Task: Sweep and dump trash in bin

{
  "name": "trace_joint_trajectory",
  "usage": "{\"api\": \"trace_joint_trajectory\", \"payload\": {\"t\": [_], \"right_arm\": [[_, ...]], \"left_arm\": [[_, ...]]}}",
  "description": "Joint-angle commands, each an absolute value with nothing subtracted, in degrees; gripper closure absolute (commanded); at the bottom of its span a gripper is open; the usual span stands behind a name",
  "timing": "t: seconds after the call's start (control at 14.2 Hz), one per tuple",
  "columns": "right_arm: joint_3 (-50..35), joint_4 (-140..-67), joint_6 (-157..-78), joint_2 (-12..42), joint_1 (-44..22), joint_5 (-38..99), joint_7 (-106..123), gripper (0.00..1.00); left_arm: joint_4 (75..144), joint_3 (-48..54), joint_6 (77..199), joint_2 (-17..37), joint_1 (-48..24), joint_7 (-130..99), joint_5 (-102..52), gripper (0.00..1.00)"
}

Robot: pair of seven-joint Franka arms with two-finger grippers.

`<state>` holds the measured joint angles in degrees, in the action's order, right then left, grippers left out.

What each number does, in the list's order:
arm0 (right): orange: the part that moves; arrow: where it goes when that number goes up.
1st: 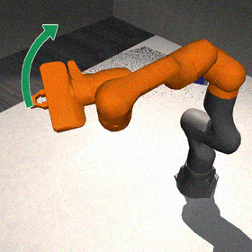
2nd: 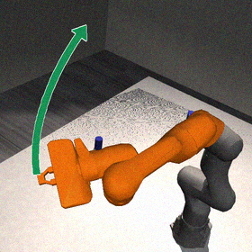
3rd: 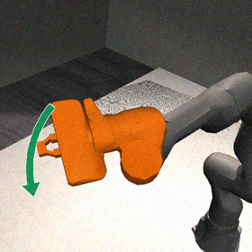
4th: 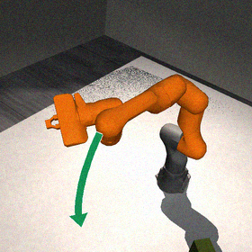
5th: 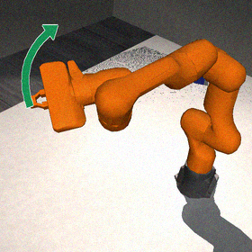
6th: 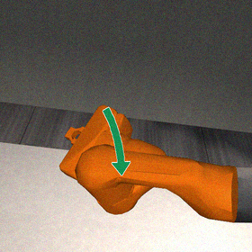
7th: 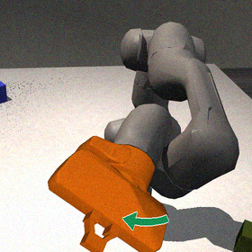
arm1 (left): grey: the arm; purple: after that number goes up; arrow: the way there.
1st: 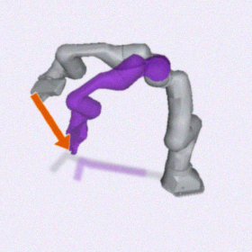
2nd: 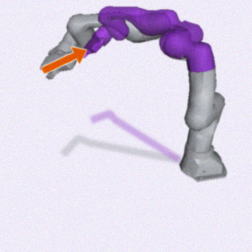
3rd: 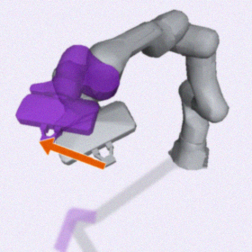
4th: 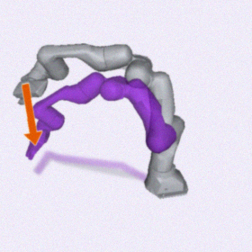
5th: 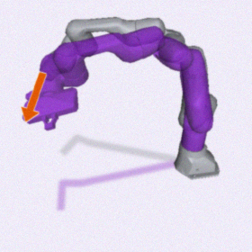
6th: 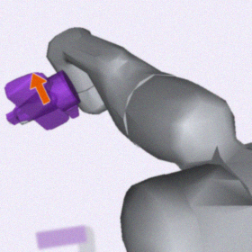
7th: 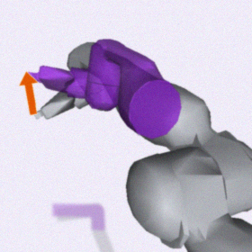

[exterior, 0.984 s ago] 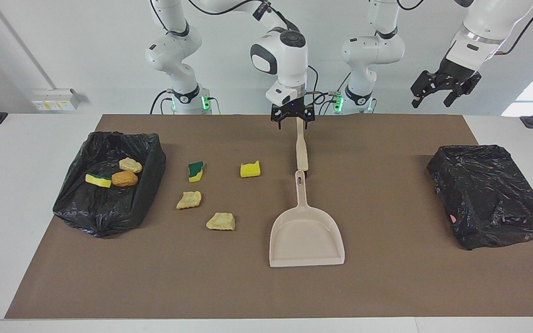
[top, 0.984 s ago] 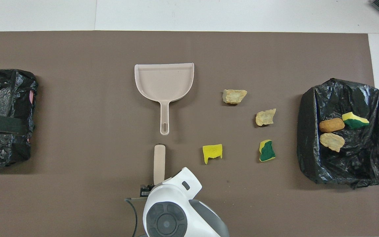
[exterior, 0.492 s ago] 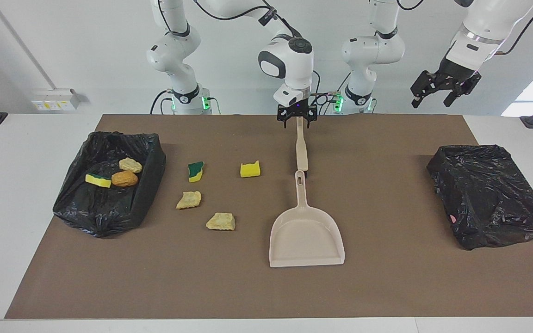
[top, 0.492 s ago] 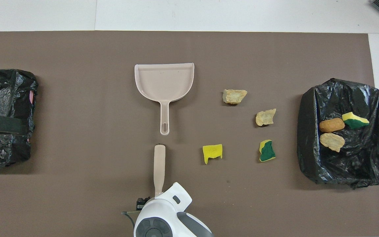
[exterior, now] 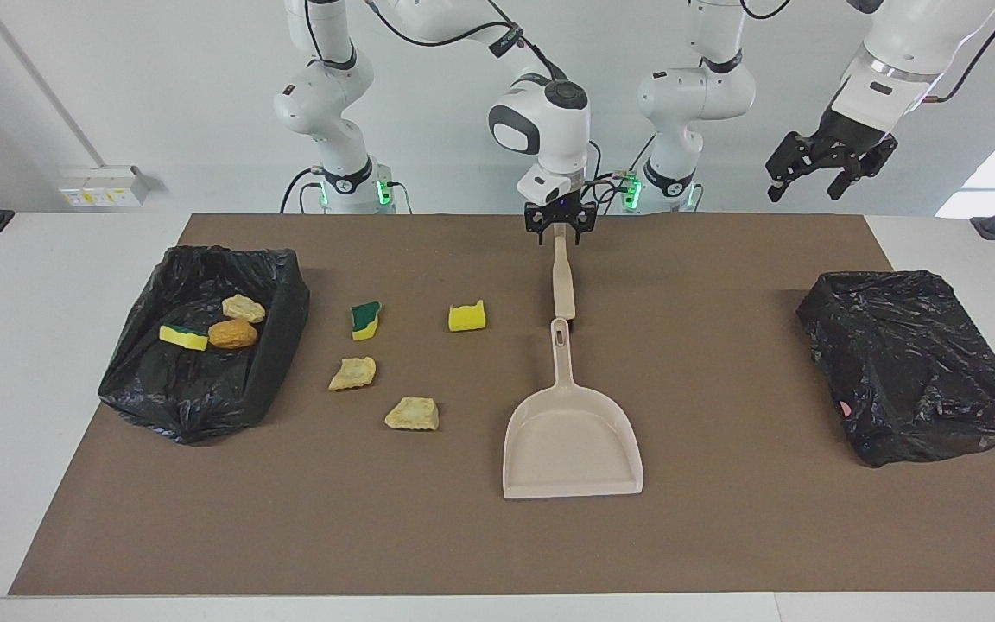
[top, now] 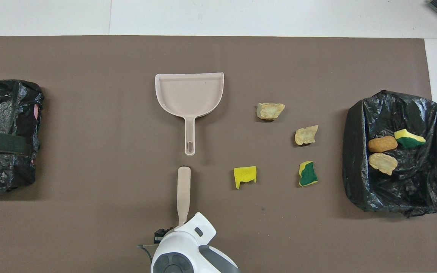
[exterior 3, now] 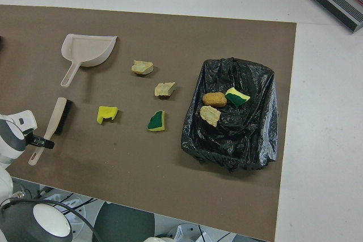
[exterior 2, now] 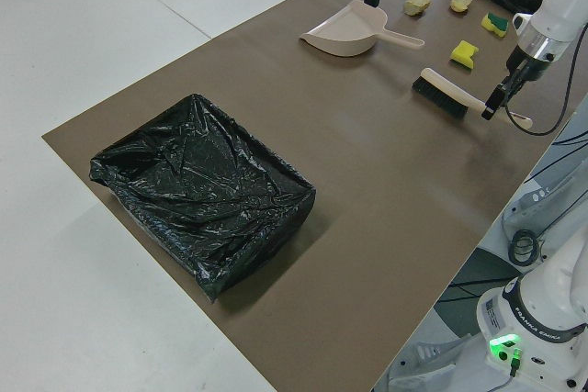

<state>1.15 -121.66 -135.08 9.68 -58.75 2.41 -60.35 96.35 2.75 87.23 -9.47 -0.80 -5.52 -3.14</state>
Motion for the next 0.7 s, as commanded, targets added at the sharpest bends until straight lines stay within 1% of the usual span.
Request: {"api": "trace_joint_trajectory", "payload": {"t": [0.0,0.21,0.35,0.63], "right_arm": [[1.2,-121.6,-135.4,9.7,-58.8,3.5,-61.2,1.0],[1.3,-120.7,-132.4,9.7,-58.4,3.4,-60.6,1.0],[1.5,-120.1,-129.0,8.7,-58.0,3.4,-60.5,1.0],[1.6,-119.9,-121.0,3.8,-54.3,3.4,-59.9,1.0]], "left_arm": [[98.6,3.0,94.1,-10.1,-0.4,-5.0,-2.6,0.0],[98.2,2.9,95.0,-9.7,-0.4,-5.2,-2.5,0.0],[98.3,3.1,95.2,-9.6,-0.5,-5.6,-2.4,0.0],[98.1,3.4,97.5,-7.7,-1.3,-6.5,-2.4,0.0]]}}
